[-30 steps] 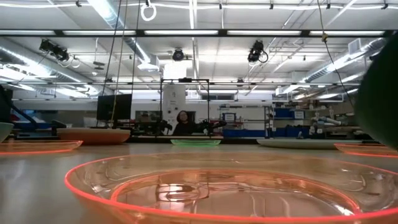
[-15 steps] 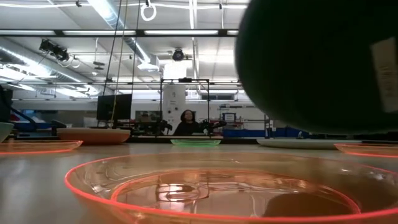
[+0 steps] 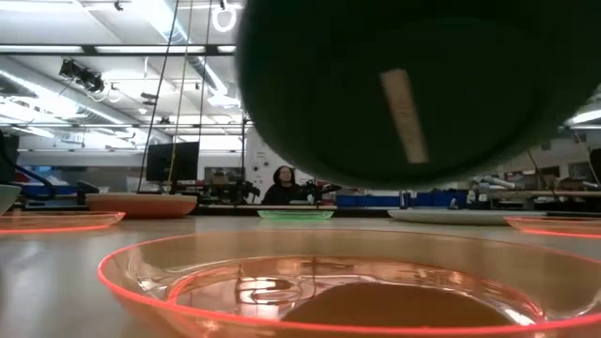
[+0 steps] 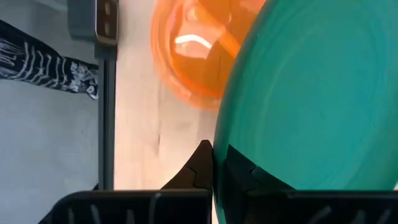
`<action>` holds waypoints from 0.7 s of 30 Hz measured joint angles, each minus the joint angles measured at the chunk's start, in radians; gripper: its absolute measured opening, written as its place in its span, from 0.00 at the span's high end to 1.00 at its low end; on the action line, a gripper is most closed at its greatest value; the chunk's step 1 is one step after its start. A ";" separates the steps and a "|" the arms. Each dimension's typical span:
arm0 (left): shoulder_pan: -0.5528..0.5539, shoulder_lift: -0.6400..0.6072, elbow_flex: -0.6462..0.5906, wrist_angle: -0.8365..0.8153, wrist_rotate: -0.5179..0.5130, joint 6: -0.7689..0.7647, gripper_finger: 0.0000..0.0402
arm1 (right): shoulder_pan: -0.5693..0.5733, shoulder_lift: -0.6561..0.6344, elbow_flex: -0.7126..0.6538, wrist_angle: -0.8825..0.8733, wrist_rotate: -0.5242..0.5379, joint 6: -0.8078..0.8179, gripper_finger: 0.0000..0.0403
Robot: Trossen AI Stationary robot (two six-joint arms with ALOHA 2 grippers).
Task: Stack plastic plates
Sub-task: Stack the green plate on top of the blue plate
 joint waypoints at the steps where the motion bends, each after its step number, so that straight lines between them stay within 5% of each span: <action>1: 0.012 0.000 0.000 -0.013 0.000 0.000 0.44 | -0.009 -0.002 0.000 0.001 0.000 -0.017 0.97; 11: 0.057 0.000 0.000 -0.068 0.029 -0.007 0.49 | -0.075 -0.008 0.000 0.000 -0.021 -0.116 0.97; 21: 0.073 -0.009 0.001 -0.124 0.067 -0.069 0.80 | -0.093 -0.008 -0.006 -0.005 -0.048 -0.188 0.96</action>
